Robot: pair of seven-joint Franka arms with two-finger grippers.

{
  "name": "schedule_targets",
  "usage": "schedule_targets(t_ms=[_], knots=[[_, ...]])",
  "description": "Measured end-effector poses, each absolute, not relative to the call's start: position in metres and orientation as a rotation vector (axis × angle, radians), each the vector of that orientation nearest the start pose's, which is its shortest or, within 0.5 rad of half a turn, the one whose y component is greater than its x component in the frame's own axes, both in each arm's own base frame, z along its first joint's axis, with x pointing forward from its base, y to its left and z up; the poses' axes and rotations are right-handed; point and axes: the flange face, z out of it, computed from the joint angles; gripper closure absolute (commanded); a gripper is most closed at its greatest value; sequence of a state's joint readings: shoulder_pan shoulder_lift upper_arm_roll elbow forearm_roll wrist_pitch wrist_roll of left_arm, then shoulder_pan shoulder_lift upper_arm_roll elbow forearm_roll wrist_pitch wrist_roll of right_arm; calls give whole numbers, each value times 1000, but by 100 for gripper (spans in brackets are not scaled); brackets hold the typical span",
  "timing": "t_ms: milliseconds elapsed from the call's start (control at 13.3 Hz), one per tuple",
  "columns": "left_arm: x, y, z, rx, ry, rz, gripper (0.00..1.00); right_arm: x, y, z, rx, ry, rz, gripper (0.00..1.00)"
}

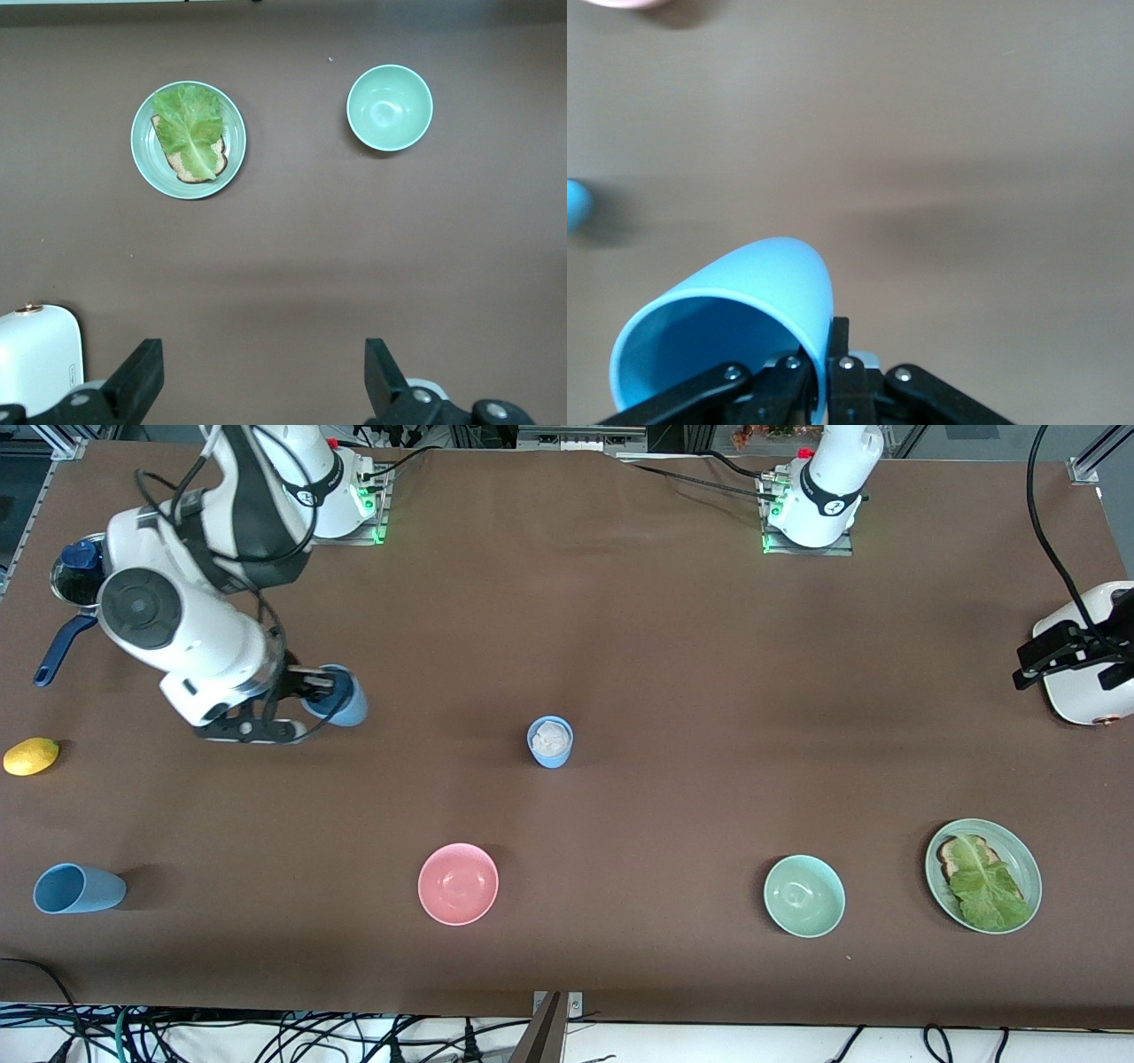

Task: Stack blue cups with both arms
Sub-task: 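Carry the empty cup with the right gripper and lower it into the tissue cup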

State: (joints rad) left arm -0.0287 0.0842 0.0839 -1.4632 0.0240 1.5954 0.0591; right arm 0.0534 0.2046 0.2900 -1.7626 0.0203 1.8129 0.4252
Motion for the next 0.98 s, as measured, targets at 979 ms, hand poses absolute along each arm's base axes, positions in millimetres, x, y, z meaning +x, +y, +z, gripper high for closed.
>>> schedule_targets(t_ms=[979], knots=[[576,40,623,-3119,78,-12,0,568,417,387,-2951,507,175,100]])
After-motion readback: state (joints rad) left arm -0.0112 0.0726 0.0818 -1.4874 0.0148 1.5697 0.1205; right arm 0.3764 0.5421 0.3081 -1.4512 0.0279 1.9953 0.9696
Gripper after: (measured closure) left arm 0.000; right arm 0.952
